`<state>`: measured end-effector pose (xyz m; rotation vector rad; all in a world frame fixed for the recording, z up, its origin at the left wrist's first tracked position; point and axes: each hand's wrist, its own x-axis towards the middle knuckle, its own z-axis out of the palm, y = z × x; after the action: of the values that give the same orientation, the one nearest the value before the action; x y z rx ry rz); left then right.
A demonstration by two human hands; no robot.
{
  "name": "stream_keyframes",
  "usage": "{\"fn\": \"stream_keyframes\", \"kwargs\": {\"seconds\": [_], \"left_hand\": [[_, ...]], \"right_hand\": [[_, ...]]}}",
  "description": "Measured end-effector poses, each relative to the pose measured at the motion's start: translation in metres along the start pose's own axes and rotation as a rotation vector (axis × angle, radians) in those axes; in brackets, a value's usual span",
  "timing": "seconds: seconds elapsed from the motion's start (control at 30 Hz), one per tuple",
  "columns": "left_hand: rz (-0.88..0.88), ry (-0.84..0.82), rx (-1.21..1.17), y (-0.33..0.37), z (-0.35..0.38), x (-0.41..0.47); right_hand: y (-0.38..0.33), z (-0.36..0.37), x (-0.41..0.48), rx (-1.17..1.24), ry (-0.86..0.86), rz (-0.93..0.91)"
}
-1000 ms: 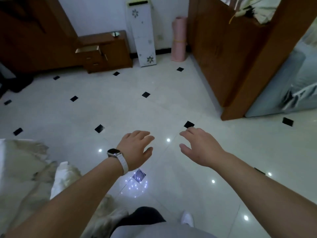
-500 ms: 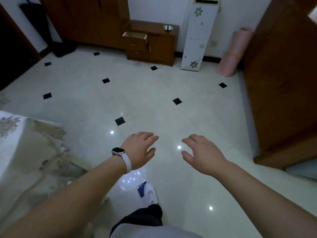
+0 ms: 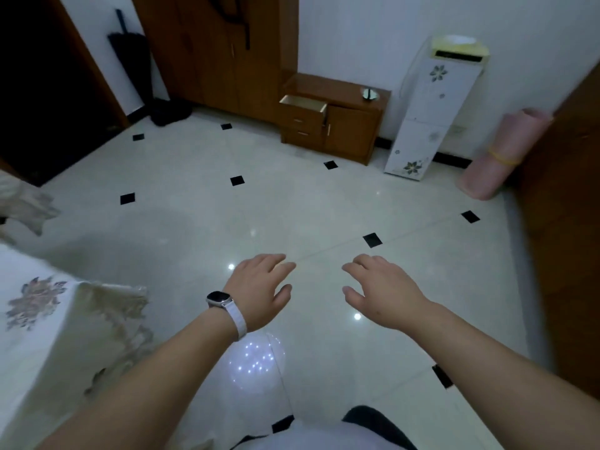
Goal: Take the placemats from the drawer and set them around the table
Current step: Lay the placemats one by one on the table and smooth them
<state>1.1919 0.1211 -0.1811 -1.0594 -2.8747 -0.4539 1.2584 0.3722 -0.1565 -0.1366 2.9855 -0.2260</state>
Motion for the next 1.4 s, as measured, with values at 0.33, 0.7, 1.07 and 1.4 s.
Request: {"fn": "stream_keyframes", "kwargs": {"seconds": [0.33,0.7,1.07,1.4], "left_hand": [[-0.193,0.023,0.078,-0.100,-0.006,0.087],[-0.364,-0.075,0.213,-0.198,-0.029,0.217],[-0.583,0.017,0.188,-0.292,-0.058,0.254],[-0.606,0.109,0.111,-0.464,-0.053,0.279]], "right_hand": [[0.005,-0.002,0.193,0.039,-0.009,-0.184],[0.019,-0.028,0.414,0.058,-0.105,-0.441],[-0.048,-0.047,0.551,0.048,-0.164,-0.622],[-0.145,-0.052,0.699,-0.078,-0.165,-0.657]]}}
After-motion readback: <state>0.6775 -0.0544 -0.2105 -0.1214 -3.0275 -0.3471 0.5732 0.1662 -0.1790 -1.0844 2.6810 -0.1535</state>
